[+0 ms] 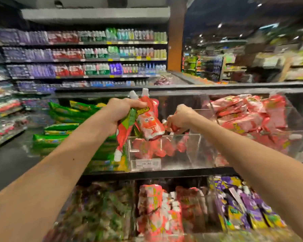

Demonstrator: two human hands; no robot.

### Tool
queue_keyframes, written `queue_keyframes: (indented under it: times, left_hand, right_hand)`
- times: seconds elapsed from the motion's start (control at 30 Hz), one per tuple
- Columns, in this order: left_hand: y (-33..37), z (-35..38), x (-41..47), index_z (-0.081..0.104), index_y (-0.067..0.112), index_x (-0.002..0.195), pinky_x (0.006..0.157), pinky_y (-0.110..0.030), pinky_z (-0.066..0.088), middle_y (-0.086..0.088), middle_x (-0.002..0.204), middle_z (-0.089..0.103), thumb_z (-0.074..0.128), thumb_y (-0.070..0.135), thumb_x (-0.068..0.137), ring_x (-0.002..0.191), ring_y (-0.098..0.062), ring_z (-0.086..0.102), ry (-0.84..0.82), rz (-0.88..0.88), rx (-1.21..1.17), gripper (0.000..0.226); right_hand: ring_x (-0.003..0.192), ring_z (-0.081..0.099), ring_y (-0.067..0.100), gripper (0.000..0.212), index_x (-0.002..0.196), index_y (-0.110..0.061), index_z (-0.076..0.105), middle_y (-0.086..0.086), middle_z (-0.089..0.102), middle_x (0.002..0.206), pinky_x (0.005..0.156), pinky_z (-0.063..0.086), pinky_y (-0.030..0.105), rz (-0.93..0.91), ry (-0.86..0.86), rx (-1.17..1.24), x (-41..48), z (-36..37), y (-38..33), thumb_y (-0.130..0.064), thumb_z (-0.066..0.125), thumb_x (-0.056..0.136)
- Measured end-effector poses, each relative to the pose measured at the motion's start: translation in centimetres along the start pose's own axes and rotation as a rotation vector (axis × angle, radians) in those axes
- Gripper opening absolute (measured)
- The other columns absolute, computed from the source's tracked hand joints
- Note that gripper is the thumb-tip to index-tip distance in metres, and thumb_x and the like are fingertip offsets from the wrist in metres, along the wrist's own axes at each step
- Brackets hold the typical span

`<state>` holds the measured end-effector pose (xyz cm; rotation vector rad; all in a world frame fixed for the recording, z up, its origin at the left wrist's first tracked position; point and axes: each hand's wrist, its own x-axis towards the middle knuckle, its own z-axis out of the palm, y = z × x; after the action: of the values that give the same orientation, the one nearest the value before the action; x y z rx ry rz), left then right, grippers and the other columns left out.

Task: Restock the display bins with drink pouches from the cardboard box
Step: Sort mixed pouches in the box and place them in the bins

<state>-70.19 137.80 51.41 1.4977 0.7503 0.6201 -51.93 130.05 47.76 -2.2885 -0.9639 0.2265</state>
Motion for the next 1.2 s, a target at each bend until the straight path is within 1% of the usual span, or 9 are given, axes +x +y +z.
queue_keyframes:
  times: [0.23,0.37,0.57,0.7,0.8,0.9,1.03,1.13,1.2]
  left_hand:
    - [-0.5,-0.3,2.1,0.074,0.002,0.094,0.05,-0.032,0.058,-0.015,0.076,0.074,0.078,0.015,0.079,0.054,-0.026,0.069,-0.077,-0.006,0.015,0.02]
    - [-0.6,-0.4,2.9,0.073,0.002,0.098,0.057,-0.039,0.059,-0.018,0.084,0.076,0.08,0.019,0.077,0.061,-0.03,0.072,-0.082,-0.033,0.023,0.029]
    - [-0.6,-0.1,3.4,0.071,0.002,0.102,0.052,-0.039,0.059,-0.016,0.082,0.076,0.081,0.017,0.078,0.064,-0.029,0.074,-0.06,-0.021,0.032,0.03]
    - [-0.2,0.9,3.6,0.072,0.002,0.101,0.057,-0.04,0.06,-0.018,0.088,0.076,0.082,0.017,0.076,0.067,-0.03,0.074,-0.075,-0.028,0.038,0.031]
    - [0.0,1.8,3.5,0.072,0.002,0.099,0.048,-0.034,0.056,-0.015,0.081,0.076,0.083,0.017,0.076,0.062,-0.027,0.073,-0.071,-0.019,0.06,0.029]
    - [0.0,2.5,3.7,0.071,0.002,0.1,0.049,-0.034,0.056,-0.015,0.08,0.076,0.084,0.018,0.074,0.063,-0.029,0.074,-0.062,-0.013,0.067,0.032]
    - [0.1,2.9,4.4,0.072,0.003,0.107,0.062,-0.04,0.058,-0.016,0.089,0.076,0.082,0.021,0.077,0.072,-0.031,0.074,-0.109,-0.046,0.032,0.036]
    - [0.0,3.3,5.0,0.07,0.005,0.112,0.069,-0.041,0.059,-0.014,0.095,0.077,0.076,0.025,0.082,0.079,-0.03,0.075,-0.134,-0.079,-0.02,0.036]
    - [-0.1,3.5,5.3,0.069,0.005,0.113,0.072,-0.04,0.058,-0.013,0.096,0.077,0.074,0.028,0.085,0.082,-0.029,0.075,-0.124,-0.082,-0.037,0.037]
  right_hand:
    - [0.119,0.06,0.037,0.035,0.126,0.002,0.059,0.021,0.061,0.129,0.09,0.051,0.036,0.17,0.033,-0.278,4.3,2.5,1.1,-0.017,0.055,0.098]
    - [0.125,0.056,0.035,0.041,0.138,0.003,0.051,0.015,0.056,0.136,0.1,0.045,0.036,0.194,-0.127,-0.401,5.3,3.6,0.6,-0.015,0.047,0.101]
    - [0.065,0.061,0.024,0.02,0.083,-0.003,0.065,0.012,0.065,0.082,0.055,0.048,0.032,0.205,-0.457,-0.554,6.8,3.6,1.8,-0.012,0.056,0.098]
    - [0.083,0.066,0.025,0.018,0.097,-0.001,0.068,0.008,0.065,0.084,0.075,0.054,0.032,0.146,-0.532,-0.616,6.0,2.6,2.0,-0.018,0.061,0.096]
    - [0.087,0.06,0.026,0.026,0.11,0.0,0.067,0.011,0.063,0.097,0.077,0.049,0.032,0.029,-0.409,-0.572,5.3,2.0,1.7,-0.02,0.057,0.098]
    - [0.095,0.067,0.033,0.03,0.112,0.002,0.068,0.016,0.069,0.104,0.084,0.053,0.036,-0.113,-0.219,-0.242,4.8,0.7,1.0,-0.02,0.05,0.1]
    - [0.087,0.067,0.029,0.021,0.098,-0.01,0.067,0.016,0.069,0.099,0.08,0.058,0.042,-0.147,-0.457,0.656,2.0,-1.8,0.9,-0.009,0.046,0.103]
    - [0.092,0.064,0.034,0.026,0.113,-0.005,0.062,0.023,0.063,0.111,0.074,0.06,0.045,-0.103,-0.514,0.811,1.0,-2.6,1.9,-0.006,0.038,0.104]
    - [0.091,0.067,0.034,0.032,0.129,-0.004,0.054,0.023,0.065,0.111,0.086,0.057,0.05,-0.06,-0.584,0.87,0.6,-3.1,2.4,-0.016,0.038,0.104]
